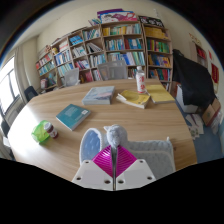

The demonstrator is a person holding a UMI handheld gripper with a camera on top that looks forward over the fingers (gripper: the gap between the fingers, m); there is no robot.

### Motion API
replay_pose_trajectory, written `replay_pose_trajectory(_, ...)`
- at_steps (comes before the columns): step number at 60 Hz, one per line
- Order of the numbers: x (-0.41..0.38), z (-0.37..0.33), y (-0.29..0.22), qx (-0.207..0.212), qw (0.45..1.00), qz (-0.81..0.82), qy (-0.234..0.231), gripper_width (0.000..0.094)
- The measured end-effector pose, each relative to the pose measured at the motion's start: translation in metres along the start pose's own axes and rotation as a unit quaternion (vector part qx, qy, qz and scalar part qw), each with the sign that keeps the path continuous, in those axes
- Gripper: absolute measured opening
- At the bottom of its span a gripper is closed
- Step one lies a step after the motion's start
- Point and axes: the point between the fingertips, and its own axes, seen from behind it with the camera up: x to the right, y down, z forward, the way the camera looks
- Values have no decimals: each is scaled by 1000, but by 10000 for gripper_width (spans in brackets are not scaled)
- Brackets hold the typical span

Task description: Fold towel

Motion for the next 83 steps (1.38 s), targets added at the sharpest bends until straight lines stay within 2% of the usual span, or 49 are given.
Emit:
replay_pose_trajectory(7,73,-16,5,-4,999,36,20,14)
replay_pose_trajectory(17,170,-4,53,-51,994,68,74,18)
replay_pose_trajectory(25,209,19,94,-93,989,69,93,30)
replay_pose_trajectory(35,212,29,103,-86,987,102,85,37)
replay_pose_trajectory(38,210,24,99,-92,987,104,86,103)
replay_pose_trajectory(41,208,19,98,-99,985,111,83,244)
replay_pose_trajectory(43,211,12,95,-98,984,117,88,421)
replay_pose_trajectory(44,213,8,93,-96,984,120,92,582)
replay_pose_trajectory(45,215,3,90,-93,984,120,95,687)
replay_pose_trajectory(46,216,-4,85,-92,983,121,99,741)
replay_pose_trajectory(53,222,-36,71,-72,983,120,119,806)
replay_pose_trajectory(68,176,-139,48,-26,980,113,160,810)
replay_pose_trajectory(77,123,-196,60,-9,979,127,162,808)
replay_pose_trajectory(83,94,-222,80,-13,978,135,161,810)
